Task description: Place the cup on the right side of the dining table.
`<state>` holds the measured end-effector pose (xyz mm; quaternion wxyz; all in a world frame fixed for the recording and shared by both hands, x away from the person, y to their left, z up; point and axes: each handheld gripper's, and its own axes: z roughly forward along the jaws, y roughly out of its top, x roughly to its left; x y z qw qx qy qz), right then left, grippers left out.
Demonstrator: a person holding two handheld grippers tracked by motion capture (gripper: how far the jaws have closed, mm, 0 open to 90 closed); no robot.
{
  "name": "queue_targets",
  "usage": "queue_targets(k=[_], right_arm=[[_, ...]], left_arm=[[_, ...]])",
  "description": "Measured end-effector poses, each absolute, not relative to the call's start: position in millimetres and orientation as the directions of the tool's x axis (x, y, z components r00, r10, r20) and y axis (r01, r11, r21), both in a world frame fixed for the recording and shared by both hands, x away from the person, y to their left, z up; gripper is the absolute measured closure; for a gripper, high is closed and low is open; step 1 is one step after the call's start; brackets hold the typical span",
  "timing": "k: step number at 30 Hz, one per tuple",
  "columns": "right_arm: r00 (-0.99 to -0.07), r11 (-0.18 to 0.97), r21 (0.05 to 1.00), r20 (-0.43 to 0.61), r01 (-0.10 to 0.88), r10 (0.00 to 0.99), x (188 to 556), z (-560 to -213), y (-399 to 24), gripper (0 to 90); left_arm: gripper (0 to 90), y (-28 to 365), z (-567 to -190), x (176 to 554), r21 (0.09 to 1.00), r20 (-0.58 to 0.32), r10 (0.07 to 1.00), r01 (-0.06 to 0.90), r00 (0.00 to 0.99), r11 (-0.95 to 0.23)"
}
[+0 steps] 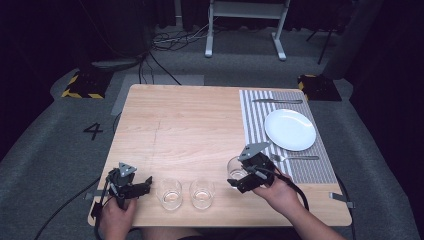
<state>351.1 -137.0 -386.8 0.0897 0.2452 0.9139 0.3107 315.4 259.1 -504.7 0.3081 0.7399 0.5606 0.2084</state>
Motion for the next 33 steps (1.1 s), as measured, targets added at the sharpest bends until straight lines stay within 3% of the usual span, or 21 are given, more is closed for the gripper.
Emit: queue_targets(k=[33], right_arm=[[-0.796,0.628,0.641,-0.043,0.441,0.603,411,-328,-153,18.5]], left_arm=[[15.4,259,-505,315,0.690,-0.036,0.957,0.700,0.289,-0.186]])
